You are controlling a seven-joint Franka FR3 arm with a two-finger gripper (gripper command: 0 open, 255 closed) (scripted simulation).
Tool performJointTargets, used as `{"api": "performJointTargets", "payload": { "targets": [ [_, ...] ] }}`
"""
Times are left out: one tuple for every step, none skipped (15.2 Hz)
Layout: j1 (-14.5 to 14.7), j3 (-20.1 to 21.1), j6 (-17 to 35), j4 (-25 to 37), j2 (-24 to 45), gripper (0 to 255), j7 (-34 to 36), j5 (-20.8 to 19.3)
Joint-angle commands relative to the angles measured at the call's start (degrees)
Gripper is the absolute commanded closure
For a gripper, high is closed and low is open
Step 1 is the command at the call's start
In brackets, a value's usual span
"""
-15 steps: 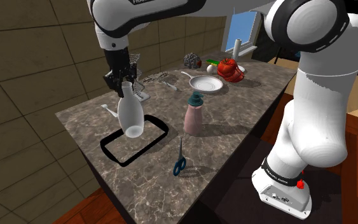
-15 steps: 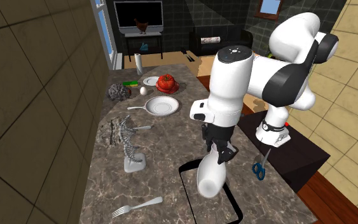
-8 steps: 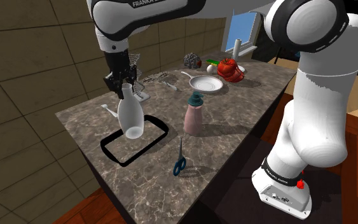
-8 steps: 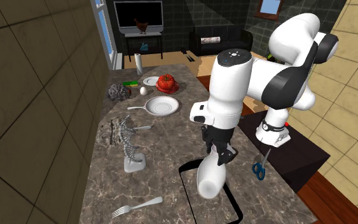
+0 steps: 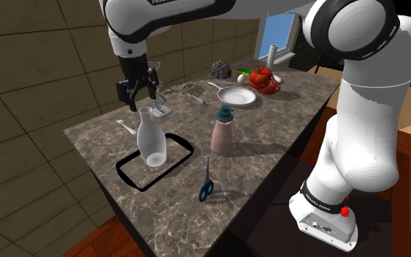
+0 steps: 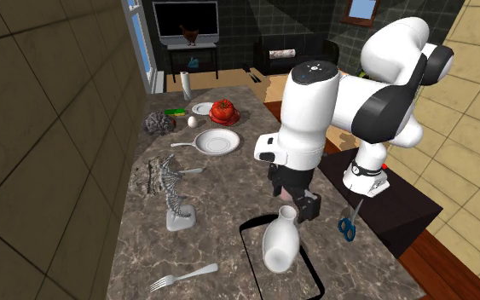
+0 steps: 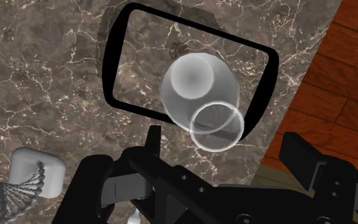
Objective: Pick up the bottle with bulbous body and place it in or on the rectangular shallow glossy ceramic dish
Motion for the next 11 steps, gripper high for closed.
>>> {"api": "performJointTargets", "payload": {
  "targets": [
    [0.05,0.02,-2.86,2.92,0.08,0,0.05,0.0],
    [0.06,0.03,-4.9,5.23,0.35,0,0.05,-0.01],
    [0.07,0.03,-6.55,7.17,0.64,0,0.05,-0.02],
    [0.07,0.03,-6.55,7.17,0.64,0,0.05,-0.02],
    [0.07,0.03,-6.54,7.15,0.62,0,0.05,-0.02],
    [0.07,0.03,-6.55,7.16,0.64,0,0.05,-0.02],
    [0.07,0.03,-6.55,7.17,0.64,0,0.05,-0.02],
    [0.07,0.03,-6.55,7.17,0.64,0,0.05,-0.02],
    [0.07,0.03,-6.55,7.17,0.64,0,0.05,-0.02],
    [0.07,0.03,-6.55,7.17,0.64,0,0.05,-0.02],
    [0.07,0.03,-6.55,7.17,0.64,0,0.05,-0.02]
  ]
}}
